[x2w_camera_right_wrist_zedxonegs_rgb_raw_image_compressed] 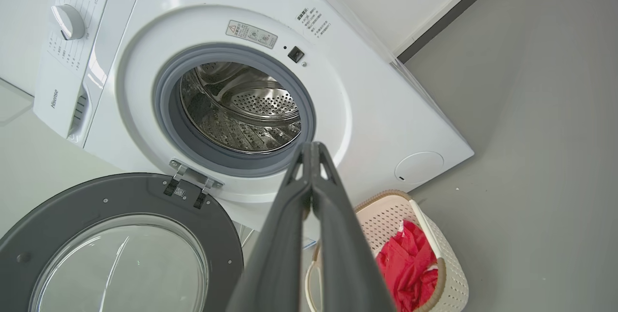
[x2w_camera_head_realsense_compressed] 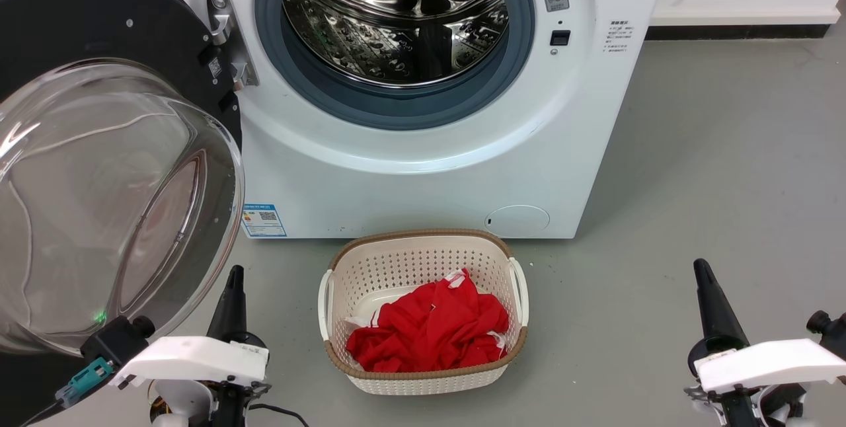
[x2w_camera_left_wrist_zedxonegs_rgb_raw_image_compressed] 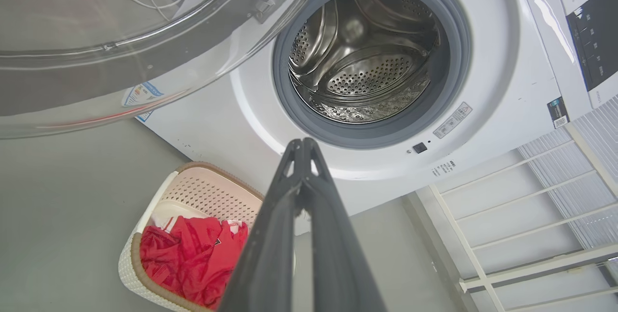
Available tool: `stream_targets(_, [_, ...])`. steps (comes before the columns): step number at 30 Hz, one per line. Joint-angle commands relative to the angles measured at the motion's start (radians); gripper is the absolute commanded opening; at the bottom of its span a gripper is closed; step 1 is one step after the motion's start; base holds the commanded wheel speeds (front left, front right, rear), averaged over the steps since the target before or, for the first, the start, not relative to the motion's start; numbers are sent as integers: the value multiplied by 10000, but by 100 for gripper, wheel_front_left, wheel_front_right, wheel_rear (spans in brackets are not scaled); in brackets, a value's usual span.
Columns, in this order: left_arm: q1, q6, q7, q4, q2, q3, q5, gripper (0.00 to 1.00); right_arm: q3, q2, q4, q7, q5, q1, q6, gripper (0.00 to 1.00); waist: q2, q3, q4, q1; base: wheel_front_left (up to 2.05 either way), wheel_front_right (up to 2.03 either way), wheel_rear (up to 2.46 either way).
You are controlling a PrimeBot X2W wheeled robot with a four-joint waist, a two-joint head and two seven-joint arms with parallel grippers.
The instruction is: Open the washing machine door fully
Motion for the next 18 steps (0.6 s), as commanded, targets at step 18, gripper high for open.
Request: stream_targets(18, [-98,-268,582,-74,-49,290,-2271,0,-156,-82,192,469,2424,-381,-1,0,-1,-44,2,1,0,0,0])
